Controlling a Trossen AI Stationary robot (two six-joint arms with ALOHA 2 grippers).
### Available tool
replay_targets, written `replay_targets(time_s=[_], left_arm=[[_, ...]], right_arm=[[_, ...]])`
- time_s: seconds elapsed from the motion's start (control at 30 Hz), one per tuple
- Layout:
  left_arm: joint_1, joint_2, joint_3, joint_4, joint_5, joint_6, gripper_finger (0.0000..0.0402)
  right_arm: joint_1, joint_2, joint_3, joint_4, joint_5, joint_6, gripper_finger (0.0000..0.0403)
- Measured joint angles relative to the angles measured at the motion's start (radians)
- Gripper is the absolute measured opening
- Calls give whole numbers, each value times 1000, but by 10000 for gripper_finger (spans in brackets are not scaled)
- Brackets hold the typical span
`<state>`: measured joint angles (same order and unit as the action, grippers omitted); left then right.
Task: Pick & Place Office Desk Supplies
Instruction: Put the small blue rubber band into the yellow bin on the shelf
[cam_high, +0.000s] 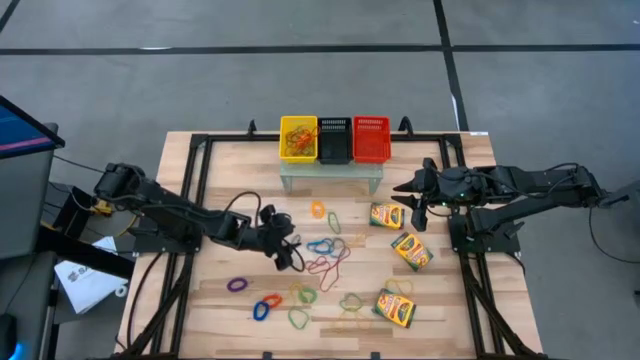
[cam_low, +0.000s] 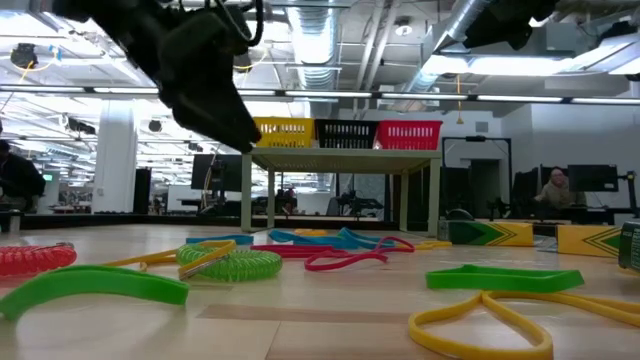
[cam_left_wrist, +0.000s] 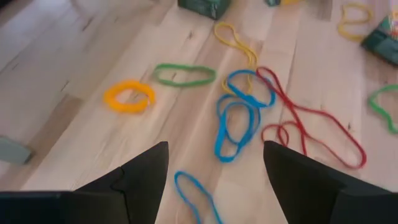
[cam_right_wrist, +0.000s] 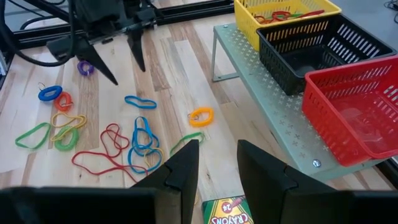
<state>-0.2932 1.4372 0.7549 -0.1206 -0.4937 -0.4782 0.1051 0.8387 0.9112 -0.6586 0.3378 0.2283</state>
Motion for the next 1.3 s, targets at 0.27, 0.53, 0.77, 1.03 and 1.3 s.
replay_targets(time_s=[0.27,0.53,0.77,1.03,1.3], left_arm=[[49,-1,-13,-4,-10,8,257],[93,98,-12,13,-1,76,258],[56,235,-13,15,83,-4,258],[28,296,-9,20,77,-50,247],[62,296,-7,-38,205,-103,93]], right_arm=[[-1,0,0,2,1,0,108],[-1,0,0,1,2,25,108],[-1,0,0,0,2,35,108],[-1,0,0,0,2,35,108],[-1,0,0,20,3,56,108]])
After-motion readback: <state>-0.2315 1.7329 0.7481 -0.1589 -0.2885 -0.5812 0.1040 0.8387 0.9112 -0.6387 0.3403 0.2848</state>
